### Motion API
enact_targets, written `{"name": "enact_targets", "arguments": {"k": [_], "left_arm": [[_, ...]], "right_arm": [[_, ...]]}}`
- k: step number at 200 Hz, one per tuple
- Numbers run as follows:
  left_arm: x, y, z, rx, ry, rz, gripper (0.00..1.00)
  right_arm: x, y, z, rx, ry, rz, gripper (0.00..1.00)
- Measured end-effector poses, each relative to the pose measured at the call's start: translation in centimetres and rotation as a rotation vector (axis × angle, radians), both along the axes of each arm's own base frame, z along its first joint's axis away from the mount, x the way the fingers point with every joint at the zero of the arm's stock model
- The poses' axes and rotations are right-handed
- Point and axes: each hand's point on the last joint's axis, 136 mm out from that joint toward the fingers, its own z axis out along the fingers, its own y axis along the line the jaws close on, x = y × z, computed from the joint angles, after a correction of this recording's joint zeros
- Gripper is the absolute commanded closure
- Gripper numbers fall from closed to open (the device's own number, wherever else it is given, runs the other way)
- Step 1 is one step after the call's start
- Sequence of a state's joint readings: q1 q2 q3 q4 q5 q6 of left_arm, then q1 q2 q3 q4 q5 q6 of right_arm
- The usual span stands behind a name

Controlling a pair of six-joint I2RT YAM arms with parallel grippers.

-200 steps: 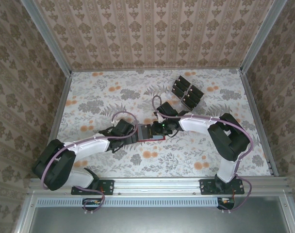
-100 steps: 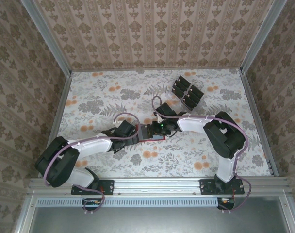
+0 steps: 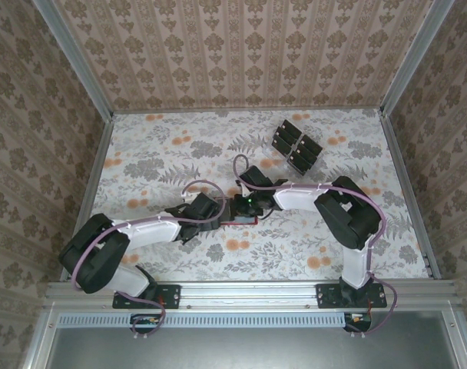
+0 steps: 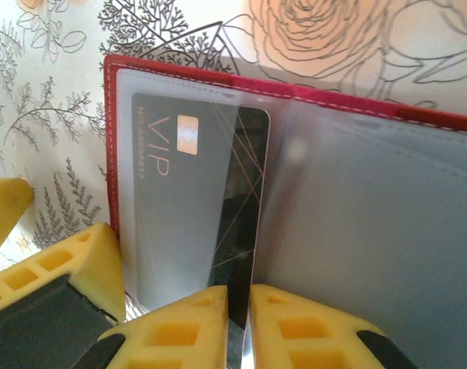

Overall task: Put the credit cards into the card holder
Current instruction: Insert the credit card into the card slot.

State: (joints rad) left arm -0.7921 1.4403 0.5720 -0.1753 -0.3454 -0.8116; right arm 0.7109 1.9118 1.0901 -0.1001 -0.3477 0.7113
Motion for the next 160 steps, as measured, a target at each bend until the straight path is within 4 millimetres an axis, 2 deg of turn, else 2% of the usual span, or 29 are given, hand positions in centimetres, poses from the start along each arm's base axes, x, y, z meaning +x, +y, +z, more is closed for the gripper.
{"name": "enact_targets", "arguments": {"k": [57, 86, 107, 136, 160], "left_arm": [[0.0, -0.2, 0.1, 0.005, -0.017, 0.006, 0.00], [-0.2, -0.4, 0.6, -0.017, -0.017, 0.001, 0.00], [-0.4, -1.0, 1.1, -0.063, -0.008, -0.012, 0.00], [0.1, -0.7, 2.7, -0.122, -0.025, 0.006, 0.00], [0.7, 0.1, 3.6, -0.147, -0.043, 0.037, 0.00]], "right_arm": [[0.3, 1.2, -0.1, 0.012, 0.006, 0.000, 0.83], [0.3, 1.4, 0.1, 0.025, 0.007, 0.002, 0.69], [0.2, 1.5, 0.8, 0.036, -0.001, 0.006, 0.65], [0.5, 0.7, 2.2, 0.040, -0.017, -0.004, 0.64], [1.4, -1.0, 2.8, 0.025, -0.034, -0.035, 0.64]]}}
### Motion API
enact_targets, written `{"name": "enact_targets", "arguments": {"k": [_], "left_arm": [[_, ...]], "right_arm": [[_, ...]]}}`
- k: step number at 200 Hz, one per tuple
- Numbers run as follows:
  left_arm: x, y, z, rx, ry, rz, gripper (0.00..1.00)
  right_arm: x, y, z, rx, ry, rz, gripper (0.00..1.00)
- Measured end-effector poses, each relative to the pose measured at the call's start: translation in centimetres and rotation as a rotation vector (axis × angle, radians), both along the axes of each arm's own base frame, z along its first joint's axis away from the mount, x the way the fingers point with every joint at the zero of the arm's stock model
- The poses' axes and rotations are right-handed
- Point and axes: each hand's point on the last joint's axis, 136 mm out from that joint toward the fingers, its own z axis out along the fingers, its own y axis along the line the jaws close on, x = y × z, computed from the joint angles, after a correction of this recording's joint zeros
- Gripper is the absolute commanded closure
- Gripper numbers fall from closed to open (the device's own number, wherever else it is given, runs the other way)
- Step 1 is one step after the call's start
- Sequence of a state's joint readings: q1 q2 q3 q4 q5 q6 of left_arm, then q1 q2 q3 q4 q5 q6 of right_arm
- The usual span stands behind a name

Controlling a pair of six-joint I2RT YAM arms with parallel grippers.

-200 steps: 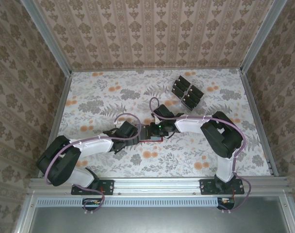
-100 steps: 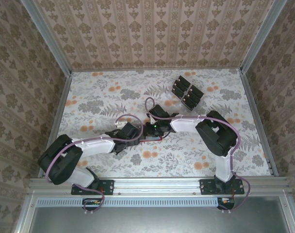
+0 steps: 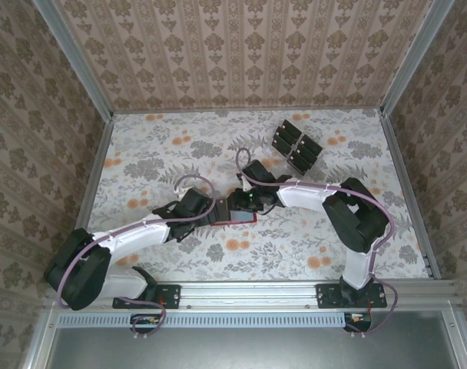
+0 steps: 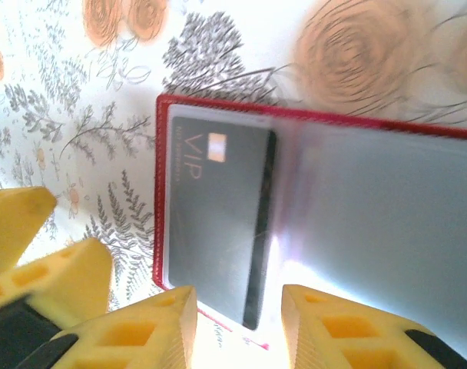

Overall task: Put the credit cards into the card holder
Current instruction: Insert the credit card into the card slot.

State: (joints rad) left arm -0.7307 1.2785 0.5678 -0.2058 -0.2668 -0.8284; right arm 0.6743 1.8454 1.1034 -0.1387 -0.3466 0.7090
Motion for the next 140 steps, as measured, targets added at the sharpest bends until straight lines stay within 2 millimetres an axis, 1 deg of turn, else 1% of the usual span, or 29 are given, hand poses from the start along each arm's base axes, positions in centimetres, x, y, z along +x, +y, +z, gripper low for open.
{"name": "enact_targets", "arguments": {"k": [32, 57, 89, 120, 140], "left_arm": [[0.1, 1.0, 0.2, 0.002, 0.003, 0.018, 0.00], [-0.1, 1.5, -0.2, 0.011, 0.016, 0.023, 0.00], [-0.2, 1.6, -0.4, 0.015, 0.023, 0.017, 0.00], [-0.3, 1.6, -0.8, 0.024, 0.033, 0.012, 0.00], [-0.4, 1.7, -1.3, 0.037, 0.047, 0.011, 0.00]], "right_arm": [[0.5, -2.1, -0.8, -0.044, 0.010, -0.034, 0.64], [0.1, -2.5, -1.1, -0.059, 0.020, -0.031, 0.65], [-0.2, -1.8, -0.4, -0.047, 0.005, -0.014, 0.69], [-0.7, 0.1, 0.7, -0.024, -0.014, 0.022, 0.75], [-0.7, 1.3, 1.2, -0.003, -0.023, 0.032, 0.77]]}}
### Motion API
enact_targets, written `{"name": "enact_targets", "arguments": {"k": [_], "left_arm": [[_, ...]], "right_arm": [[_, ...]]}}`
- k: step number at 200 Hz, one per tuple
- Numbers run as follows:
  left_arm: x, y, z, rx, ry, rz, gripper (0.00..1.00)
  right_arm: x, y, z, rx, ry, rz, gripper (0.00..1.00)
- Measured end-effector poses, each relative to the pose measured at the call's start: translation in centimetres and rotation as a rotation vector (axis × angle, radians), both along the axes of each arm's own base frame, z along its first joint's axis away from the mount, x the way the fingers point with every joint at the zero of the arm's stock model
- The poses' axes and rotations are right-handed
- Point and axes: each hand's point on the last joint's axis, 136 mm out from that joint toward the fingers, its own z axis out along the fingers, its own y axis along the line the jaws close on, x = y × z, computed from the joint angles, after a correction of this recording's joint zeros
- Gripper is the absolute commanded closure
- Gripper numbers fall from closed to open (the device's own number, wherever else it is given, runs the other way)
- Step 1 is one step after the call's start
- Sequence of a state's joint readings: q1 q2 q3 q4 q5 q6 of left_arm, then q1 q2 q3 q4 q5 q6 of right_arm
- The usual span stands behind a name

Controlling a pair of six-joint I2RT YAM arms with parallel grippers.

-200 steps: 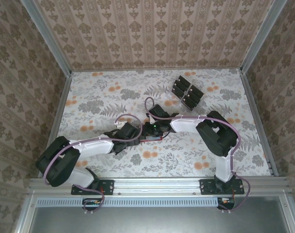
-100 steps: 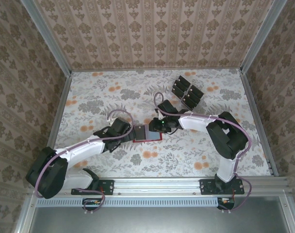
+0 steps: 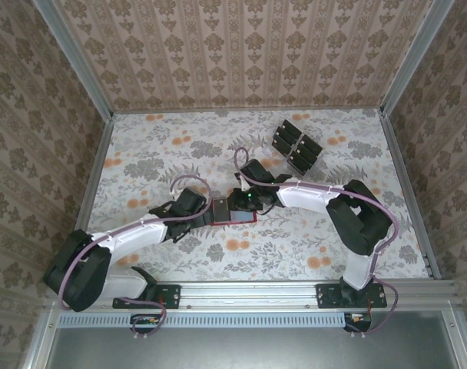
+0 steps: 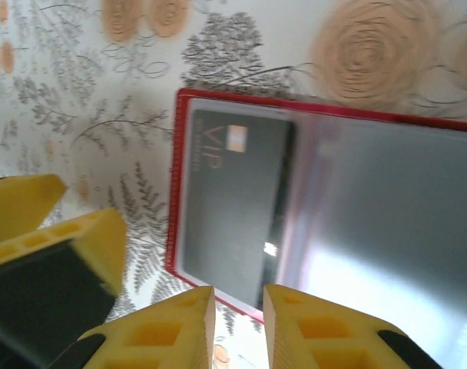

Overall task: Put the credit cards into the card holder
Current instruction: Insert the credit card into the card slot.

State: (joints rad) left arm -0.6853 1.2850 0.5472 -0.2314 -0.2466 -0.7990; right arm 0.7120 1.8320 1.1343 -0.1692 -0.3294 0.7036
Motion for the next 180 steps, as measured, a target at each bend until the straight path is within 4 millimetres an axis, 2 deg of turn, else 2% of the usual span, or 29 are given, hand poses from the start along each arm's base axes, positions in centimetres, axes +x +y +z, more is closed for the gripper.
{"name": "enact_targets", "arguments": {"k": [20, 52, 134, 180], "left_arm": [[-0.1, 0.1, -0.5, 0.013, 0.015, 0.000, 0.00], [-0.3, 0.3, -1.4, 0.034, 0.040, 0.001, 0.00], [-0.1, 0.6, -1.9, 0.063, 0.040, 0.008, 0.00], [-0.1, 0.7, -2.1, 0.070, 0.039, 0.011, 0.00]], "right_arm": [[0.1, 0.9, -0.6, 0.012, 0.006, 0.004, 0.79], [-0.1, 0.9, -2.3, -0.004, 0.044, -0.012, 0.81], [0.0, 1.0, -2.3, 0.004, 0.044, -0.021, 0.82], [-0.1, 0.8, -2.6, -0.001, 0.054, -0.028, 0.77]]}}
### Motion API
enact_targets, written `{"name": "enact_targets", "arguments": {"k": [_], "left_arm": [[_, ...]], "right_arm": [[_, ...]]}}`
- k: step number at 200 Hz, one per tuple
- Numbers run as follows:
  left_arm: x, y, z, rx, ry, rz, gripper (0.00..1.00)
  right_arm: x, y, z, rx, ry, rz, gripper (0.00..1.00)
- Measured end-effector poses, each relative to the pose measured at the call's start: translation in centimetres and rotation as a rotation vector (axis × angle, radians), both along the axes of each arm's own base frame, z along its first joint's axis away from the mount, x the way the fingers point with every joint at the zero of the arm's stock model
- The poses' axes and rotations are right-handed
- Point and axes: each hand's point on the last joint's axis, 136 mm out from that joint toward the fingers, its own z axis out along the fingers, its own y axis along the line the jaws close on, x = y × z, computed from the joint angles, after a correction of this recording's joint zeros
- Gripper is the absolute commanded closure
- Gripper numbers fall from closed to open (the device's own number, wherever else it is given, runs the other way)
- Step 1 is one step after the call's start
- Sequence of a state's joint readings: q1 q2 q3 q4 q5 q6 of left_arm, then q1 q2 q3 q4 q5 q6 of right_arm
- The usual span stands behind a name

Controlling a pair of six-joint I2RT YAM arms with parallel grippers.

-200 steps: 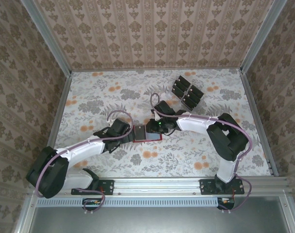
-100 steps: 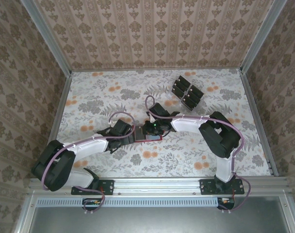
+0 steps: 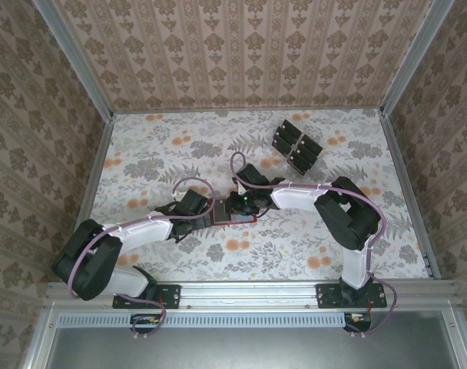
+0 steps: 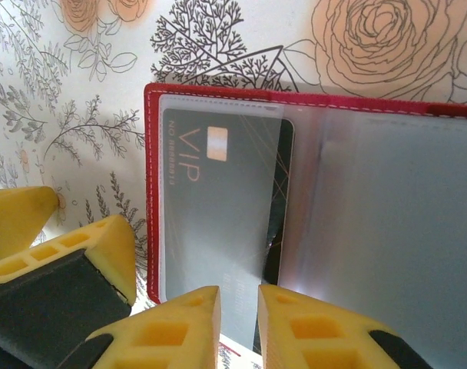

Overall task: Put the credit cards into the card holder
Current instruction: Insert the credit card into the card slot.

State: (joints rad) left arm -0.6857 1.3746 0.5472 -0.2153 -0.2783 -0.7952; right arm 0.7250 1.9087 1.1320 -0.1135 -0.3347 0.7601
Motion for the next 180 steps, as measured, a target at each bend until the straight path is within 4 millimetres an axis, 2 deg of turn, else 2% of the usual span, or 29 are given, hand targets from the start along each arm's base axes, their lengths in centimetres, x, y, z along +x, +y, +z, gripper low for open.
{"name": "enact_targets", "arguments": {"k": [89, 180], "left_arm": [[0.1, 0.0, -0.1, 0.006, -0.004, 0.002, 0.00], [0.0, 0.0, -0.3, 0.036, -0.019, -0.007, 0.00]], "right_arm": [[-0.7, -0.2, -1.3, -0.042, 0.023, 0.004, 0.75], [-0.9, 0.9, -1.4, -0.038, 0.024, 0.024, 0.78]]}}
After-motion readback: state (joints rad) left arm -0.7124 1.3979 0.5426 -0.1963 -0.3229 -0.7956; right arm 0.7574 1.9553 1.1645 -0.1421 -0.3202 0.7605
